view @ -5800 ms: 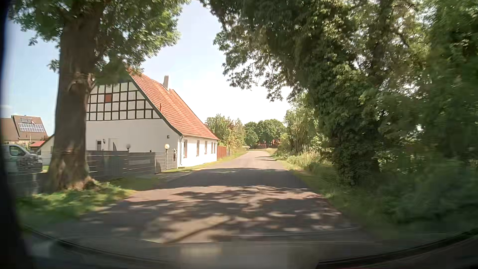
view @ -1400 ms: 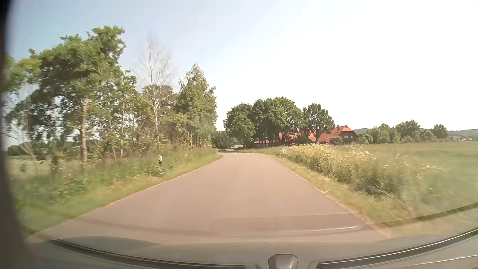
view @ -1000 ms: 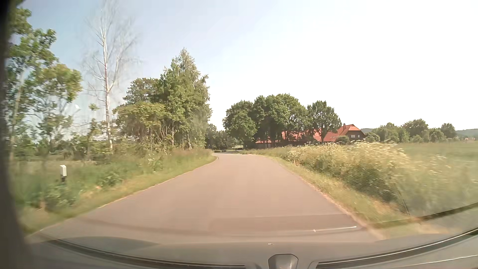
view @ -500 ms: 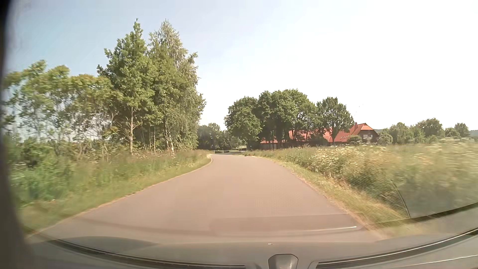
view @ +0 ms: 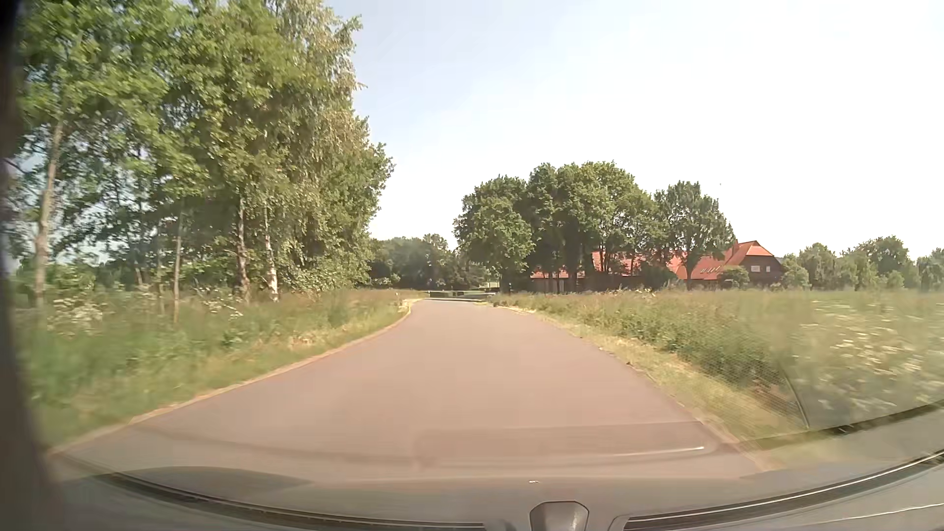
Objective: Follow the waypoints while adhering to traffic rules and regulations
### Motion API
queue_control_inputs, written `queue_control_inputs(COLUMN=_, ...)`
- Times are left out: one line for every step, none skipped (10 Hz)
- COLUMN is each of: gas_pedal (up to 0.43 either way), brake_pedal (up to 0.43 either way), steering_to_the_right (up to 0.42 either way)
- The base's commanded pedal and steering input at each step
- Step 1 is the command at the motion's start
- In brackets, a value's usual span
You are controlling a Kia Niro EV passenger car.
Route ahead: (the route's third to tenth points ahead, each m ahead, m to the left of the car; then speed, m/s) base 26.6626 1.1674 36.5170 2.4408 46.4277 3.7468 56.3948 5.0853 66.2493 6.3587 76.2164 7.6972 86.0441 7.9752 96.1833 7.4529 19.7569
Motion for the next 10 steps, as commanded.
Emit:
queue_control_inputs(gas_pedal=0.067, brake_pedal=0.006, steering_to_the_right=-0.013)
queue_control_inputs(gas_pedal=0.079, brake_pedal=0.006, steering_to_the_right=-0.013)
queue_control_inputs(gas_pedal=0.098, brake_pedal=0.006, steering_to_the_right=-0.013)
queue_control_inputs(gas_pedal=0.130, brake_pedal=0.006, steering_to_the_right=-0.014)
queue_control_inputs(gas_pedal=0.150, brake_pedal=0.006, steering_to_the_right=-0.015)
queue_control_inputs(gas_pedal=0.169, brake_pedal=0.006, steering_to_the_right=-0.016)
queue_control_inputs(gas_pedal=0.177, brake_pedal=0.006, steering_to_the_right=-0.016)
queue_control_inputs(gas_pedal=0.189, brake_pedal=0.006, steering_to_the_right=-0.017)
queue_control_inputs(gas_pedal=0.189, brake_pedal=0.006, steering_to_the_right=-0.017)
queue_control_inputs(gas_pedal=0.197, brake_pedal=0.006, steering_to_the_right=-0.017)
